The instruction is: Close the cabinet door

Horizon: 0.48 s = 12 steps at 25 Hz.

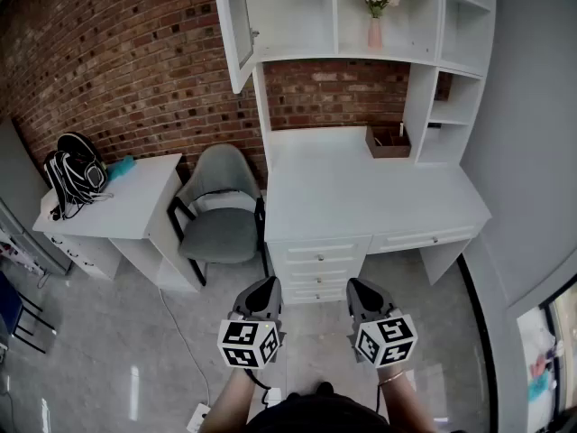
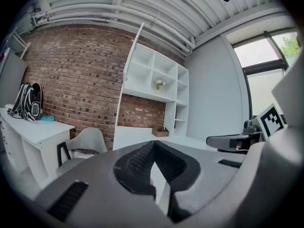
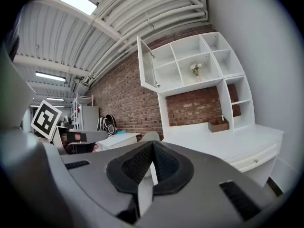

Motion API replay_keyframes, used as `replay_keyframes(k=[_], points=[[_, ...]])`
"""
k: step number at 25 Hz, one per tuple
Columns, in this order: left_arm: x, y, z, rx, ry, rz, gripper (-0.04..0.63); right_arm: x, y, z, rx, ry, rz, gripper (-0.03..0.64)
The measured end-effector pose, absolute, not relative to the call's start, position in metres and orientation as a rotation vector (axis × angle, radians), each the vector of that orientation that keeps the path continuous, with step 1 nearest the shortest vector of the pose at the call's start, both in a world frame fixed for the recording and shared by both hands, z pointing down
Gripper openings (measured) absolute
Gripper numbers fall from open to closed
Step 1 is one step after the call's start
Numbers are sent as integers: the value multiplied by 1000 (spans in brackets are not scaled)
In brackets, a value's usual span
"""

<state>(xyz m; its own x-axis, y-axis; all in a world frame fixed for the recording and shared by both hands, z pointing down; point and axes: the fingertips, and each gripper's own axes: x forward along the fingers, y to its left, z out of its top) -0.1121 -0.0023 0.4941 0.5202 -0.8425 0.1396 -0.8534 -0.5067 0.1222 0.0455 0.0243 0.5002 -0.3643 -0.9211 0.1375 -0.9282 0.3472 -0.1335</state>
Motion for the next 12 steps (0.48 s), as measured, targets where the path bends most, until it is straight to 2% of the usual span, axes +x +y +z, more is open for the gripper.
replay_keyframes(k=[12], points=[[-92, -7, 504, 2573, -1498, 102, 9, 70, 19, 507, 1735, -2629, 362, 1]])
